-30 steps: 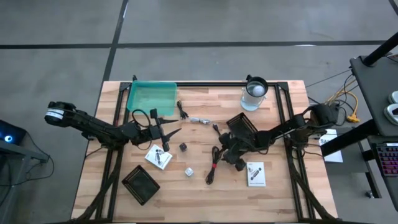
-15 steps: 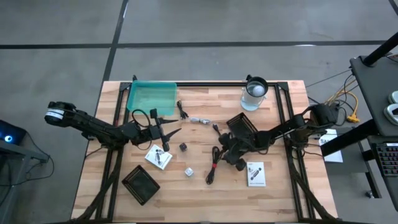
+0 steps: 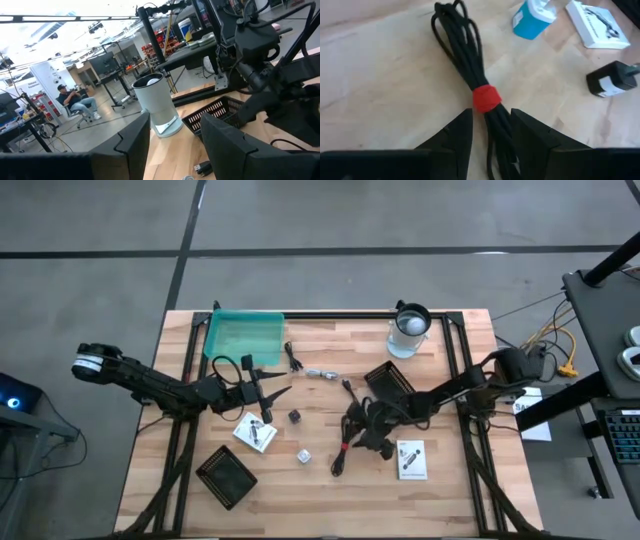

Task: Pick and place items into bin
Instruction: Put the bottom black charger cable into the green bin

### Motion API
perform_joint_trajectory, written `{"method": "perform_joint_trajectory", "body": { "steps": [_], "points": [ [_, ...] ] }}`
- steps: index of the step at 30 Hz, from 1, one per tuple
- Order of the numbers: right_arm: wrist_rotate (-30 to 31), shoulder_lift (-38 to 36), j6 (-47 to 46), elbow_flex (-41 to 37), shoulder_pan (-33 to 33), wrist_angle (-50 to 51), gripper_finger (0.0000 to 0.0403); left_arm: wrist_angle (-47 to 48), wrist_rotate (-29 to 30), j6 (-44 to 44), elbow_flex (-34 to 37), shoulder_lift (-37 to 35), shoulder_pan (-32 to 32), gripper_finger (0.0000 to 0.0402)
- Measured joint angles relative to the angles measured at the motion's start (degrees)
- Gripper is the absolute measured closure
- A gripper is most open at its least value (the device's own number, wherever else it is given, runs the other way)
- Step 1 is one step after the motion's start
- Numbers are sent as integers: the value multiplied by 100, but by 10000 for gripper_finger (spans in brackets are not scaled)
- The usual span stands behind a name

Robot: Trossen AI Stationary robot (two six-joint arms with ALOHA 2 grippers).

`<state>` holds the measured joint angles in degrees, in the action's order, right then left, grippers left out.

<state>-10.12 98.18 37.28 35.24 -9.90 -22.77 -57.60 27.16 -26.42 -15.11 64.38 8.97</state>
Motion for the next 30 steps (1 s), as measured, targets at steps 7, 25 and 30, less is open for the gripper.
{"method": "perform_joint_trajectory", "body": {
  "steps": [7,25,30],
  "points": [
    [108,212,117,11,5,-318,276,2,0,0,0,0,0,242],
    [482,421,236,17,3,-368,212,2,0,0,0,0,0,242],
    [866,421,214,22,7,-359,228,2,0,0,0,0,0,242]
  ]
}}
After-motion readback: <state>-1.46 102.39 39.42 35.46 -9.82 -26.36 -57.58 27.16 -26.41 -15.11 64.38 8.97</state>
